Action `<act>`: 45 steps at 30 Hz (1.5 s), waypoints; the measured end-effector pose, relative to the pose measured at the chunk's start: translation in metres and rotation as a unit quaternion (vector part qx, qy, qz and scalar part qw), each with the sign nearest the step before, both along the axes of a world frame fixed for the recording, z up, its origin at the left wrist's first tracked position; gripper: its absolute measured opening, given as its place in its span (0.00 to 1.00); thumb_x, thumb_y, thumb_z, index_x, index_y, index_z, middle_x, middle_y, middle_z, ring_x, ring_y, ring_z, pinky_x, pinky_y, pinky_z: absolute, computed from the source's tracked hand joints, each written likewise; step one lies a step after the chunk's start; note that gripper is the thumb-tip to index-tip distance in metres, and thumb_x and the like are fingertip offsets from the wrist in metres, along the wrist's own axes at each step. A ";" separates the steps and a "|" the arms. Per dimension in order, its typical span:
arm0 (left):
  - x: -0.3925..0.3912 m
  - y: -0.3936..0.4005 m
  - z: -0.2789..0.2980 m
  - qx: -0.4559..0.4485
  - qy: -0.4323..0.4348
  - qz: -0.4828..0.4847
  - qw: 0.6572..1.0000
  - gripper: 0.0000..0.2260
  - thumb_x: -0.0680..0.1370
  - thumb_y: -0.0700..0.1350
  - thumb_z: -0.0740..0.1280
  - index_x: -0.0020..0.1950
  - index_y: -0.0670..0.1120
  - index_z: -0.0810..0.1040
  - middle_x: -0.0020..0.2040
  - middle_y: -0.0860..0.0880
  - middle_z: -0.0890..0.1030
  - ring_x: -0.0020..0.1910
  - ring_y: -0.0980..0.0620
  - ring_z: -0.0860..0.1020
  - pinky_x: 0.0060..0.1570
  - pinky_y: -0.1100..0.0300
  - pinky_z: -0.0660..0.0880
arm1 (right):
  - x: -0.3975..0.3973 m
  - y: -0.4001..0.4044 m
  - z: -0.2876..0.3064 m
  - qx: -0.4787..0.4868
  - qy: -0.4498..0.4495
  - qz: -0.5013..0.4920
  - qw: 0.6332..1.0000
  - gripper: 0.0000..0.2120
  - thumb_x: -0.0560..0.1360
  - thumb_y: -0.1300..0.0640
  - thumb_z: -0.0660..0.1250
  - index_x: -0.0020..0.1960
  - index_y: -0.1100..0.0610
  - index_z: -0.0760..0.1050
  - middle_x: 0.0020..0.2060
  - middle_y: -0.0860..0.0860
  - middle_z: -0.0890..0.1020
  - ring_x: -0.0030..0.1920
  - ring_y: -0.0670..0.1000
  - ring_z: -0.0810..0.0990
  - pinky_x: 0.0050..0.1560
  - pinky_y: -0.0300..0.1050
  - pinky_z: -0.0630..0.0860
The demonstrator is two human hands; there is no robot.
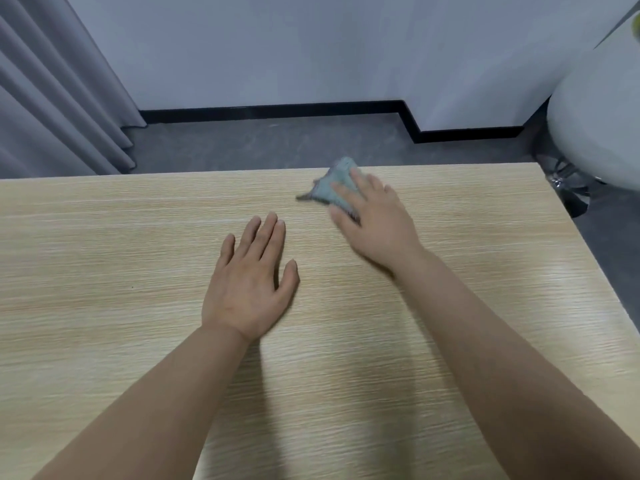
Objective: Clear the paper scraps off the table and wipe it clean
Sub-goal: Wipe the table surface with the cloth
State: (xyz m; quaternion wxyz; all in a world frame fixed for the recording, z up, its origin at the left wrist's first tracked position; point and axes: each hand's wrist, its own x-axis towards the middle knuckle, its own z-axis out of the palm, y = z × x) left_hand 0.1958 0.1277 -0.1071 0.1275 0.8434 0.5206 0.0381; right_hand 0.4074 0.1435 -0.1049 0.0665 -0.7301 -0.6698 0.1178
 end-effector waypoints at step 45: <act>0.000 0.000 0.000 0.001 0.002 0.000 1.000 0.29 0.77 0.57 0.42 0.78 0.50 0.46 0.77 0.56 0.45 0.75 0.58 0.41 0.73 0.57 0.38 | 0.010 -0.006 -0.006 0.045 0.021 0.028 0.998 0.22 0.82 0.50 0.50 0.75 0.54 0.58 0.76 0.50 0.56 0.76 0.52 0.52 0.75 0.49 0.49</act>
